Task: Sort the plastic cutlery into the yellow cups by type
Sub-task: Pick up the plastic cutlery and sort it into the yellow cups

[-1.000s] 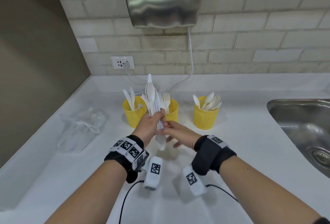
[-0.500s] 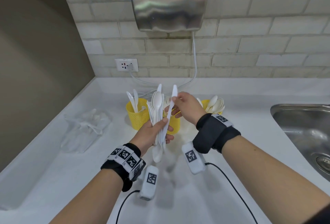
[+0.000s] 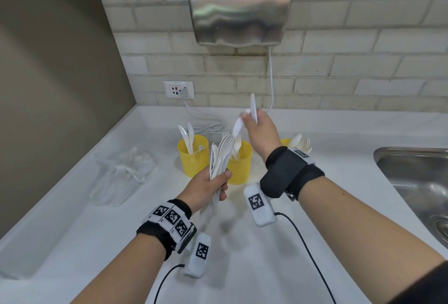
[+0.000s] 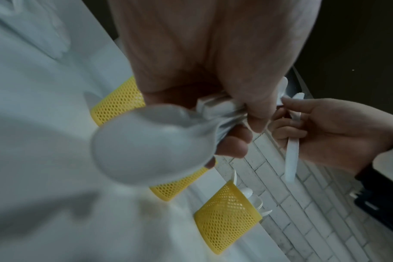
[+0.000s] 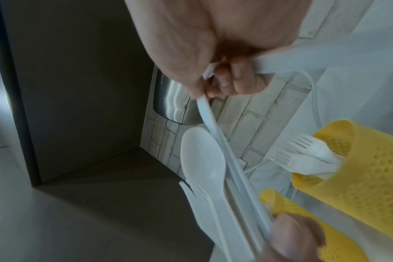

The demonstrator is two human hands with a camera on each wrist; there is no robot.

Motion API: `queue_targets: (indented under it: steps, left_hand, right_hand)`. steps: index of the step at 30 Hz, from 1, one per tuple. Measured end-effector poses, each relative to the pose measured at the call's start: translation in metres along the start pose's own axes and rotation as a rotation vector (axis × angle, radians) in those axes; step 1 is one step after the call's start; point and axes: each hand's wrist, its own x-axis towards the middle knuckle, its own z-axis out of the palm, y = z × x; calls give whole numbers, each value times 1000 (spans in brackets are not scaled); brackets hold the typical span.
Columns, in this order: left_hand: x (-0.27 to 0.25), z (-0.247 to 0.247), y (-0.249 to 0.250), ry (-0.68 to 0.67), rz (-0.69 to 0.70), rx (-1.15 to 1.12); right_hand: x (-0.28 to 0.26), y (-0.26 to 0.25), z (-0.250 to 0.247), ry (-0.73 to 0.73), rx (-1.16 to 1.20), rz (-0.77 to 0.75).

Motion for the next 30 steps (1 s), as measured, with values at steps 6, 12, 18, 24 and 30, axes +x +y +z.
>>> queue_targets:
  steps: [6, 12, 18, 24, 30]
  left_hand:
    - [1, -10, -8, 45, -53, 7]
    - [-2, -12, -8, 104, -57, 21]
    - [-6, -17, -6, 178, -77, -39]
    - [-11, -14, 6, 177, -51, -124]
    - [-21, -15, 11, 134, -48, -127]
  right_hand:
    - [8, -13, -10, 229, 266, -71]
    - [-3, -12, -5, 262, 485, -94]
    - [-14, -11, 4, 168, 405, -52]
    - [-35, 10, 24, -249, -38, 103]
    - [-43, 11, 28, -352, 42, 190]
